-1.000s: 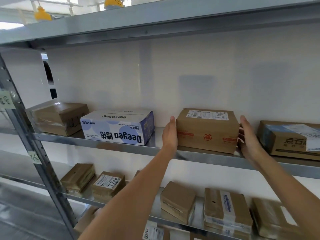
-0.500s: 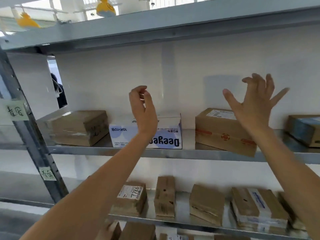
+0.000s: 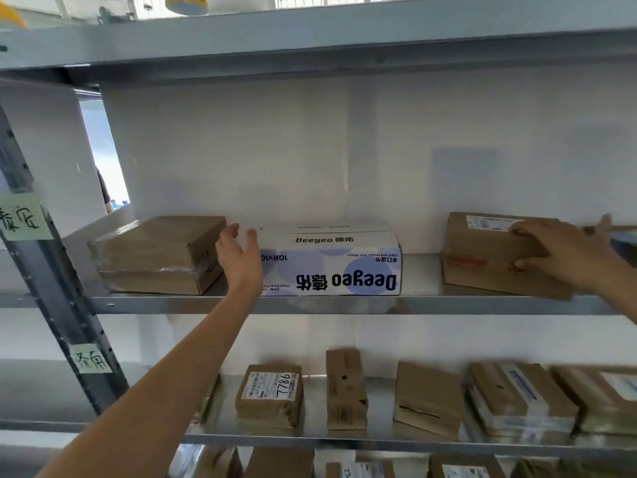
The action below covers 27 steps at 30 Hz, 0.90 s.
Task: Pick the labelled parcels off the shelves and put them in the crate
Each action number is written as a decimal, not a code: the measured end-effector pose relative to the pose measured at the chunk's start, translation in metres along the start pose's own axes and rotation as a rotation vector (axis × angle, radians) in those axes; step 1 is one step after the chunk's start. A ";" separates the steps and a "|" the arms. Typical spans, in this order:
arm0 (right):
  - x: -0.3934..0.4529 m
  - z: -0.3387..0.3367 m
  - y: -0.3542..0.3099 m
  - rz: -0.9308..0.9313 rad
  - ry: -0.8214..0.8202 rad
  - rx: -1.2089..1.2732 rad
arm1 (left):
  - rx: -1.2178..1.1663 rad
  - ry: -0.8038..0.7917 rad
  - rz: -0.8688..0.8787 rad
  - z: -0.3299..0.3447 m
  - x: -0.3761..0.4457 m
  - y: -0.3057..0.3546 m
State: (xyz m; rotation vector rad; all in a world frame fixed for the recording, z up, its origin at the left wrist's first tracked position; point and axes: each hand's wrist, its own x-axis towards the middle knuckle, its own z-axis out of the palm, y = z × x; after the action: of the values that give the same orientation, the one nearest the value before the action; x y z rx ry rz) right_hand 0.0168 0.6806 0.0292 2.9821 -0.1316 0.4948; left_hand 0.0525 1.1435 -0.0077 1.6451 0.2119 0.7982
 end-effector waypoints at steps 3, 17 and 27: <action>-0.012 -0.011 -0.038 -0.062 0.250 0.131 | -0.085 -0.067 -0.109 -0.001 0.001 -0.003; -0.012 0.014 -0.200 0.130 -0.212 1.676 | -0.372 -0.308 -0.468 -0.026 -0.001 -0.010; 0.000 0.007 -0.197 0.150 -0.161 1.865 | -0.568 -0.242 -0.477 -0.034 0.007 0.007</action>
State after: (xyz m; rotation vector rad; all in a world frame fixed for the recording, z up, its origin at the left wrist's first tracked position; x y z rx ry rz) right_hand 0.0393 0.8743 0.0024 4.8573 0.2879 0.5103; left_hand 0.0351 1.1726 0.0018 1.0745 0.1751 0.2529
